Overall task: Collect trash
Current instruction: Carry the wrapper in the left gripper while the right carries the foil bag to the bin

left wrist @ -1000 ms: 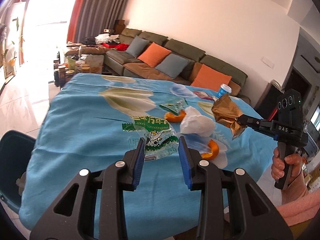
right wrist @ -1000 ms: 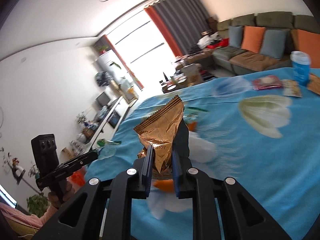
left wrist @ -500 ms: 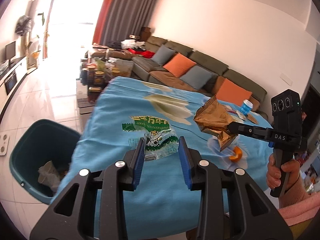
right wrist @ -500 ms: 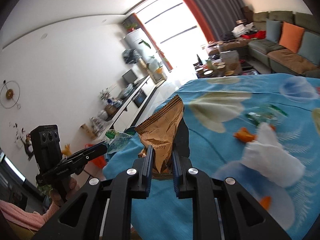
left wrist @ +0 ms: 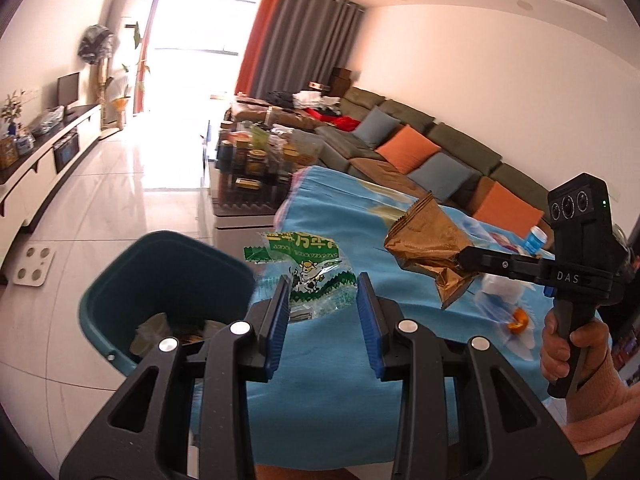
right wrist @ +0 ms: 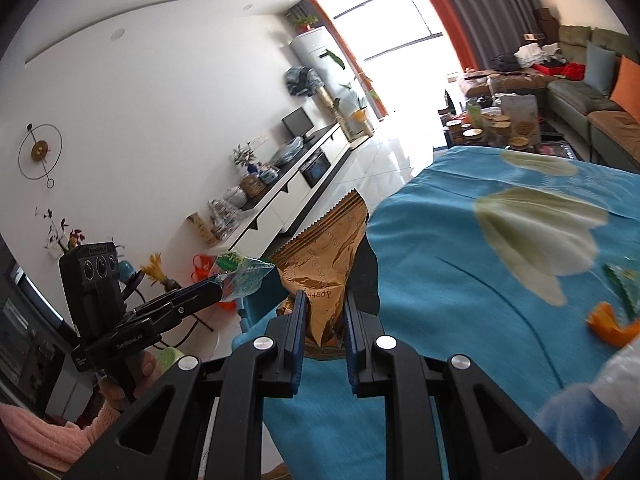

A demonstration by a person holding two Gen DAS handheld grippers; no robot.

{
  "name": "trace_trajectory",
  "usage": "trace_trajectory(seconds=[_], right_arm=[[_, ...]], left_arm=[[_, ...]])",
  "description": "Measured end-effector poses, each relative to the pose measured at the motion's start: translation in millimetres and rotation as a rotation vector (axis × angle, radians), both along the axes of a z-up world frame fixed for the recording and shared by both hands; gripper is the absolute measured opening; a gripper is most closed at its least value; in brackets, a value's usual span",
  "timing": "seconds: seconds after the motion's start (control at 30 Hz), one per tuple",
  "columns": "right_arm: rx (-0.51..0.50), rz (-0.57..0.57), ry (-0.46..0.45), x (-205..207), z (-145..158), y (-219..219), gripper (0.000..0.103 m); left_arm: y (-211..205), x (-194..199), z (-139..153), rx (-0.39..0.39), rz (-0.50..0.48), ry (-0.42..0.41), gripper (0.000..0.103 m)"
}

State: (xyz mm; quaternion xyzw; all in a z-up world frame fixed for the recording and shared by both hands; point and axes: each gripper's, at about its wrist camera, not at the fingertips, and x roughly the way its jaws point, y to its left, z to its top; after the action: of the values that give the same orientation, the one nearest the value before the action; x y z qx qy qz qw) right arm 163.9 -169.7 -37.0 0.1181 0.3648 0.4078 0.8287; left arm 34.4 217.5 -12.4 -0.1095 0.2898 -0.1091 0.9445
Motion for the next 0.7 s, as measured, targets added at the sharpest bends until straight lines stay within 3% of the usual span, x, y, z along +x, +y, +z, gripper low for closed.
trace_trajectory(seconds=[0.37, 0.7], right_arm=[[-0.026, 0.075, -0.001, 12.3, 3.5, 46.8, 0.016], [-0.062, 0.125, 0.014, 27.9, 0.3, 91.7, 0.016]], left_arm=[[56.4, -2.4, -3.8, 0.005, 0.117, 0.018, 0.033], [79.7, 2.1, -15.8, -0.006, 0.18, 0.06, 0.033]])
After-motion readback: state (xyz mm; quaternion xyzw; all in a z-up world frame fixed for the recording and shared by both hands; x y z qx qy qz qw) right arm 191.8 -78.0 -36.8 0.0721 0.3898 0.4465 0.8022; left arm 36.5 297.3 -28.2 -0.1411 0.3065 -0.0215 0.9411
